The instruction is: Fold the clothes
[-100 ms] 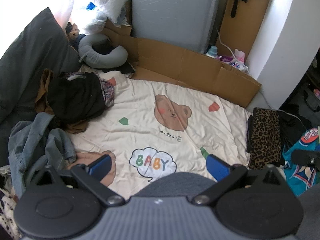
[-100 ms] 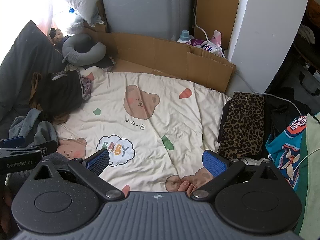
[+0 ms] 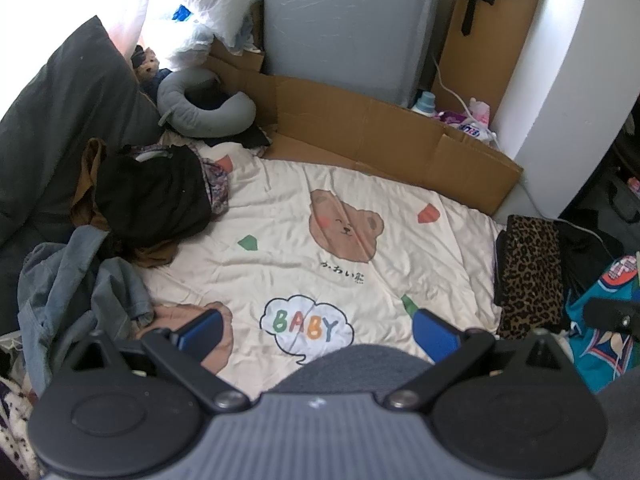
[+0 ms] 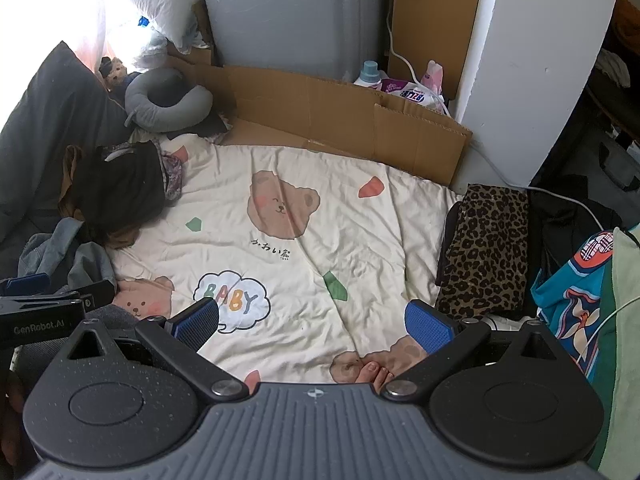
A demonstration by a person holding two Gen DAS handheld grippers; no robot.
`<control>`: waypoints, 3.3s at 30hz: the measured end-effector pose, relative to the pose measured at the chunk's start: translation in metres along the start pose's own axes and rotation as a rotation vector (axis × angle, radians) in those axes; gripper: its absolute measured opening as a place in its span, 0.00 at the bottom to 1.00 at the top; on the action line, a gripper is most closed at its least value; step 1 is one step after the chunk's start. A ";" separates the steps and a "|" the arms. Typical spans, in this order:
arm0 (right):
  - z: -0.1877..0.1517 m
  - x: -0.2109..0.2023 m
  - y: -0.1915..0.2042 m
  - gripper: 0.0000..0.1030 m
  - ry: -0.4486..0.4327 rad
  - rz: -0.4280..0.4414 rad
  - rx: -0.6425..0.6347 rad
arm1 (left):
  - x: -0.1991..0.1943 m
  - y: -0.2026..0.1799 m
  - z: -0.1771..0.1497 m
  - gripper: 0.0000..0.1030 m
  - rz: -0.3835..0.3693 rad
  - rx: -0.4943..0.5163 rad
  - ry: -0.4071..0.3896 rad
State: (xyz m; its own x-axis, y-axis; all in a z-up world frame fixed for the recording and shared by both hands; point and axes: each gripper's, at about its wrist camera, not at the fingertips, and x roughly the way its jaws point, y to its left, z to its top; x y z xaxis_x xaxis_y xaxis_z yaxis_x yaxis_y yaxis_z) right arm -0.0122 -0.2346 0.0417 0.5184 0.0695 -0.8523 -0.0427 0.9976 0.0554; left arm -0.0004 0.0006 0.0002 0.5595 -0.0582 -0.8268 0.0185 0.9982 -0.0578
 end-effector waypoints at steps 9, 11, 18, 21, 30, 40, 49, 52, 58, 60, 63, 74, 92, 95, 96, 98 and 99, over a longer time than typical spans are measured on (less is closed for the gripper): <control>0.000 -0.001 -0.003 0.99 -0.007 0.003 0.009 | -0.003 -0.009 0.001 0.99 0.027 0.008 -0.002; 0.001 -0.002 0.000 0.99 -0.007 -0.003 0.014 | -0.004 -0.011 0.002 0.99 0.027 0.010 -0.001; 0.002 -0.001 -0.001 0.99 0.002 0.004 0.014 | -0.001 -0.008 0.000 0.99 0.017 0.000 -0.002; 0.002 0.000 -0.001 0.99 0.009 0.011 0.017 | 0.000 -0.008 -0.001 0.99 0.013 -0.004 -0.001; 0.002 0.003 0.000 0.99 0.024 0.003 0.009 | 0.001 -0.009 0.001 0.99 0.008 -0.007 0.004; 0.003 0.002 -0.002 0.99 0.015 0.010 0.013 | 0.002 -0.002 0.000 0.99 -0.004 -0.011 0.005; 0.001 0.003 0.002 0.99 0.014 -0.007 0.006 | 0.002 -0.002 0.000 0.98 -0.011 -0.017 0.009; -0.001 0.002 0.004 0.99 0.016 -0.006 0.008 | 0.002 -0.003 0.001 0.98 -0.010 -0.021 0.009; 0.000 0.002 0.004 0.99 0.013 -0.010 0.007 | 0.002 -0.002 0.001 0.98 -0.013 -0.019 0.007; 0.000 0.002 0.003 0.99 0.012 -0.011 0.005 | 0.001 -0.001 0.001 0.98 -0.013 -0.021 0.006; -0.001 0.001 0.003 0.99 0.011 -0.011 0.004 | 0.001 0.000 0.001 0.98 -0.015 -0.024 0.006; -0.001 0.003 0.001 0.99 0.013 -0.011 -0.002 | 0.001 0.000 0.000 0.98 -0.012 -0.020 -0.001; -0.001 -0.003 -0.002 0.99 -0.035 -0.004 0.019 | 0.002 0.002 0.008 0.98 0.009 -0.008 0.043; -0.001 -0.002 0.003 0.99 -0.027 -0.036 -0.009 | 0.003 0.003 0.010 0.98 0.006 -0.003 0.054; 0.000 -0.001 0.002 0.99 -0.020 -0.039 -0.005 | 0.003 0.003 0.010 0.98 0.006 -0.004 0.056; 0.001 0.001 0.000 0.99 -0.006 -0.043 0.008 | 0.002 0.005 0.010 0.98 0.008 -0.004 0.055; 0.001 0.002 -0.002 0.99 0.000 -0.036 0.016 | 0.001 0.006 0.010 0.98 0.009 -0.005 0.053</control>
State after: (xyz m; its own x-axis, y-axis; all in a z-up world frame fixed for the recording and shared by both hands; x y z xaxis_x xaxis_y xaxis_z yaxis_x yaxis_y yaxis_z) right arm -0.0105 -0.2361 0.0406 0.5191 0.0339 -0.8541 -0.0103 0.9994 0.0334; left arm 0.0090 0.0064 0.0046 0.5147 -0.0505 -0.8559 0.0096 0.9985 -0.0532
